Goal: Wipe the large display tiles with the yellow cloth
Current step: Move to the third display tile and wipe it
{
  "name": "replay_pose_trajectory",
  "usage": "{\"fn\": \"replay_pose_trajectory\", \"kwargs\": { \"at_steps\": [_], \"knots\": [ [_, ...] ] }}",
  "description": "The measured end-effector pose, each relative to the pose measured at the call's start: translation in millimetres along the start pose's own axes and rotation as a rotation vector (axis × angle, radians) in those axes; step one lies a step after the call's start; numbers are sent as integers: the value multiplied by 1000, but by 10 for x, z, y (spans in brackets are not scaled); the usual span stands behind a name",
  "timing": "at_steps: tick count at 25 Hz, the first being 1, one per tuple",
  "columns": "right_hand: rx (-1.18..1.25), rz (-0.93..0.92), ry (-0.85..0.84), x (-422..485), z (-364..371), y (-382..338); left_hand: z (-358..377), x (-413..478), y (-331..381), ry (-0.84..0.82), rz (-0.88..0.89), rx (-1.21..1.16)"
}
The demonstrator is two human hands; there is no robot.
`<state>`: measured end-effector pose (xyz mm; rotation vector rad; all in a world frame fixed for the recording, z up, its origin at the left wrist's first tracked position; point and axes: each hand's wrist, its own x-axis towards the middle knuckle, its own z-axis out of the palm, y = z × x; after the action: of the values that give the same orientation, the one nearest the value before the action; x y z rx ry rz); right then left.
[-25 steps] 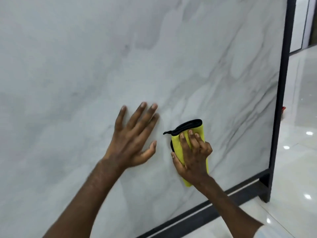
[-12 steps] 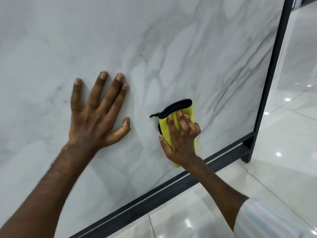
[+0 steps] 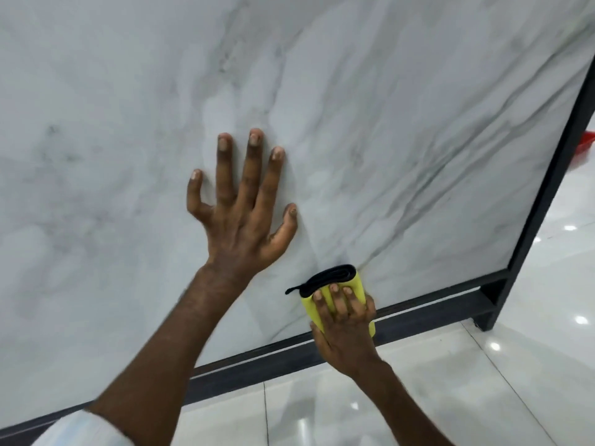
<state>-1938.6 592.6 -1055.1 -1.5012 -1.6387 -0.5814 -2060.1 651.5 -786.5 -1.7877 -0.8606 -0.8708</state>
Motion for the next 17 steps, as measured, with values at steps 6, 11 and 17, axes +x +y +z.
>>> {"fn": "replay_pose_trajectory", "kwargs": {
  "at_steps": [6,11,17],
  "knots": [
    [33,-46,-74,490,-546,60,24,-43,-21,-4,23,25],
    [29,-2,180,1895,-1354,538,40,-67,-9,13,4,36],
    [-56,110,303,787,-436,778,85,-66,12,59,-30,37]
  ]
}}
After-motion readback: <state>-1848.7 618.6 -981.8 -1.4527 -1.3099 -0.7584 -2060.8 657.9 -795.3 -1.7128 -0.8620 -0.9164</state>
